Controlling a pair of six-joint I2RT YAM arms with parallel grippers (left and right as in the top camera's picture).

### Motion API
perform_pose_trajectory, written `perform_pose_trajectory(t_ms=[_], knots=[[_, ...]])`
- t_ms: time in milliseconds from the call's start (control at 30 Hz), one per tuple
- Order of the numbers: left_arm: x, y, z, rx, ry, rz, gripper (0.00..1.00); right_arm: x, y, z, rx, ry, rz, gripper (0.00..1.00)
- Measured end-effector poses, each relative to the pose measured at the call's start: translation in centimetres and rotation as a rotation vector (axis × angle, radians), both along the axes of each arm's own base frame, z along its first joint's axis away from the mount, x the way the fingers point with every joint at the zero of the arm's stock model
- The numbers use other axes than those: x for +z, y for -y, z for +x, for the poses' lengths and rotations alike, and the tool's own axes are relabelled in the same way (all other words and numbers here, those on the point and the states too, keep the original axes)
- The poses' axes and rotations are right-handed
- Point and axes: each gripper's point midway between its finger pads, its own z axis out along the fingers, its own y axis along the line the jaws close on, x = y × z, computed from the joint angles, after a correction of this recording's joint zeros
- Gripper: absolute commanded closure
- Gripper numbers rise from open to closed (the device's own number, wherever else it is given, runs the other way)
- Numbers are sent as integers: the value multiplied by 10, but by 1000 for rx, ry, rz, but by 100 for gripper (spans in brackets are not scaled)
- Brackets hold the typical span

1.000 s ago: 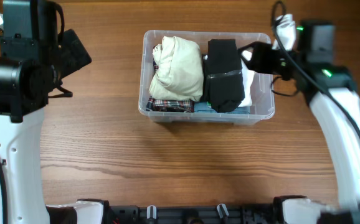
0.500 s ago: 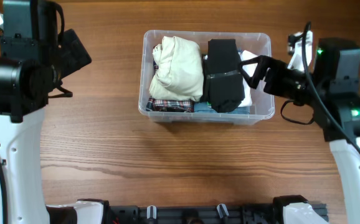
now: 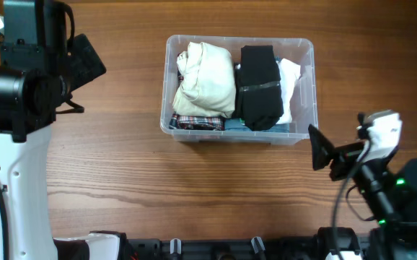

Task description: Pack container

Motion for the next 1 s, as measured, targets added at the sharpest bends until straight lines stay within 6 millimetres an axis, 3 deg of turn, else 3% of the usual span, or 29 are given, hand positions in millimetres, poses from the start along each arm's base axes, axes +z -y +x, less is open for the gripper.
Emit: perform_pose_trajectory(t_ms=[67, 200, 333, 500, 1000], knots=[[0, 0, 0, 0, 0, 0, 0, -49, 6, -4, -31, -11, -8, 0], [0, 0, 0, 0, -1, 0, 0, -106, 6, -14, -31, -5, -11, 0], [0, 0, 0, 0, 0, 0, 0, -123, 6, -16, -32, 34, -9, 0], [0, 0, 0, 0, 0, 0, 0, -168, 6, -12, -32, -43, -6, 0], [0, 0, 0, 0, 0, 0, 0, -169, 6, -11, -32, -37, -6, 0]])
